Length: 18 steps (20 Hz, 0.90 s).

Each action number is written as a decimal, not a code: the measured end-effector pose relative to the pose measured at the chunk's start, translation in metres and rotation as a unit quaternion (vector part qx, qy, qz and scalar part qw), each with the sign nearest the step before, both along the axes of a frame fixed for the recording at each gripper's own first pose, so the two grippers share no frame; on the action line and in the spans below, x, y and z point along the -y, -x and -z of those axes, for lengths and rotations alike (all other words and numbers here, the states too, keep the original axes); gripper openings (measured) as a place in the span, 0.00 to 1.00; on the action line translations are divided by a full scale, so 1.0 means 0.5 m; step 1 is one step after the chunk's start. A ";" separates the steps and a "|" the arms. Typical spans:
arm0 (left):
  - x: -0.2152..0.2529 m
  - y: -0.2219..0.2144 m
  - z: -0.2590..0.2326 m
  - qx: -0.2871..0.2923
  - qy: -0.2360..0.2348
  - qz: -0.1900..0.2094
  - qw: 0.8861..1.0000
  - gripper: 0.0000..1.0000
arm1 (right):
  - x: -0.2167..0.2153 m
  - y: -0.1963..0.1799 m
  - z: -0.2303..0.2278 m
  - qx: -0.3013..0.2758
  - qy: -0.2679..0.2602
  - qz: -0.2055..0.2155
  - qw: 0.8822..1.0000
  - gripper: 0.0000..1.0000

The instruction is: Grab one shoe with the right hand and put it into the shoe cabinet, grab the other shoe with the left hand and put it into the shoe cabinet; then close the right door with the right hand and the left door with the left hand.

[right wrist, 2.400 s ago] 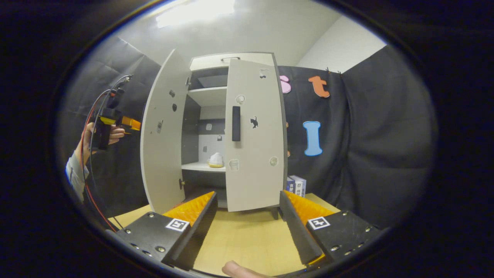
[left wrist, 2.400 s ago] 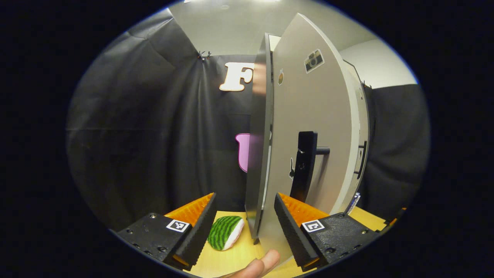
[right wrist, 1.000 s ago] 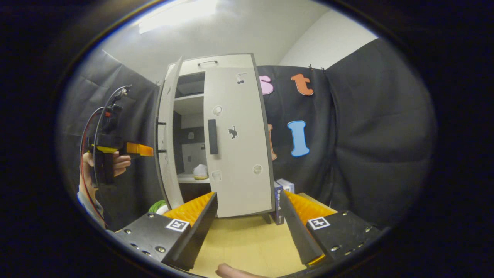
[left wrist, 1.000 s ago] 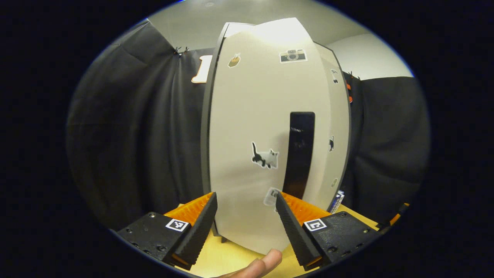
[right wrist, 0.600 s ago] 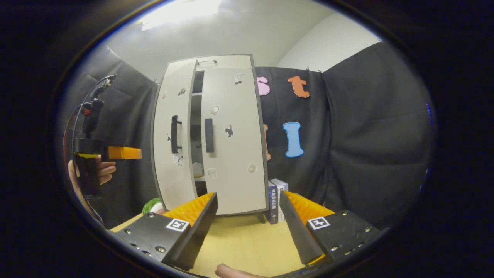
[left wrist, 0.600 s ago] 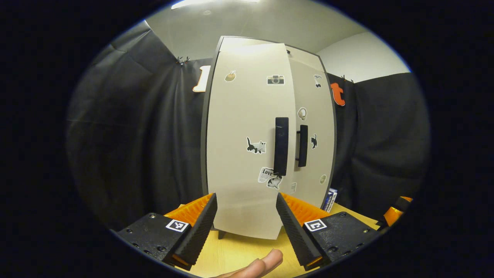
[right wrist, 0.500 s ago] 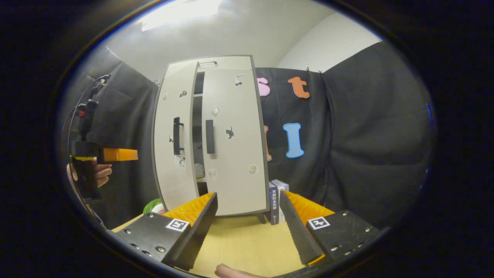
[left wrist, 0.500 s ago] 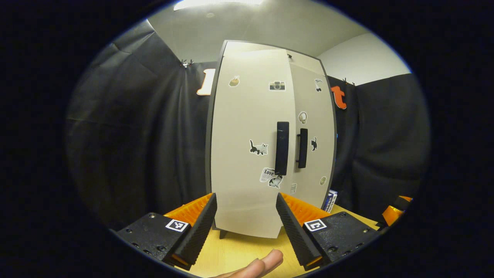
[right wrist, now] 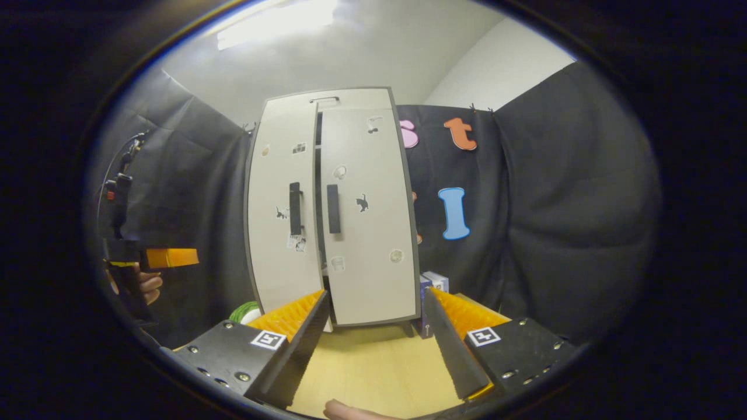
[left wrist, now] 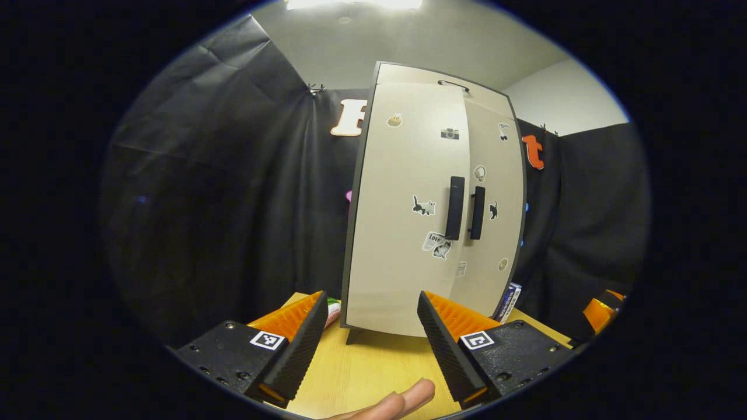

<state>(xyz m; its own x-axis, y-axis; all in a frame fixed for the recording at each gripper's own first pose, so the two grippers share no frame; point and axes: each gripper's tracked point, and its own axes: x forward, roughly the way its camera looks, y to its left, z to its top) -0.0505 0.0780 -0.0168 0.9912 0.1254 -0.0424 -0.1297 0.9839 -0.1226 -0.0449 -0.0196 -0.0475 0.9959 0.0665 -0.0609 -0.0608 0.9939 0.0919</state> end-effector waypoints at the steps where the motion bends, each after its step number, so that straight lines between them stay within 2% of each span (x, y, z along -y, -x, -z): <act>1: 0.002 0.006 0.001 0.000 -0.006 0.008 1.000 0.94 | 0.002 0.002 -0.004 0.002 -0.002 0.002 1.000 0.94; 2: 0.002 0.013 0.002 0.000 -0.012 0.012 1.000 0.96 | 0.002 0.003 -0.007 0.004 -0.003 0.004 1.000 0.97; 7: 0.012 0.039 -0.015 0.017 -0.034 0.018 0.999 0.96 | 0.009 0.011 -0.014 0.010 -0.006 0.007 1.000 0.94; 8: 0.020 0.045 -0.016 0.018 -0.036 0.022 0.999 0.92 | 0.010 0.010 -0.013 0.008 -0.004 0.008 1.000 0.97; 9: 0.029 0.050 -0.015 0.020 -0.038 0.027 0.999 0.96 | 0.012 0.009 -0.013 0.009 -0.004 0.009 1.000 0.97; 14: 0.050 0.048 -0.008 0.020 -0.057 0.033 0.998 0.96 | 0.013 0.011 -0.006 0.007 -0.001 0.006 1.000 0.97; 16: 0.055 0.049 -0.011 0.027 -0.054 0.030 0.998 0.96 | 0.015 0.017 -0.005 0.010 -0.003 0.007 1.000 0.94; 17: 0.063 0.049 -0.011 0.027 -0.054 0.034 0.998 0.92 | 0.013 0.020 -0.001 0.010 -0.005 0.005 1.000 0.97; 18: 0.066 0.051 -0.009 0.028 -0.053 0.035 0.998 0.96 | 0.009 0.020 0.000 0.011 -0.006 0.003 1.000 0.97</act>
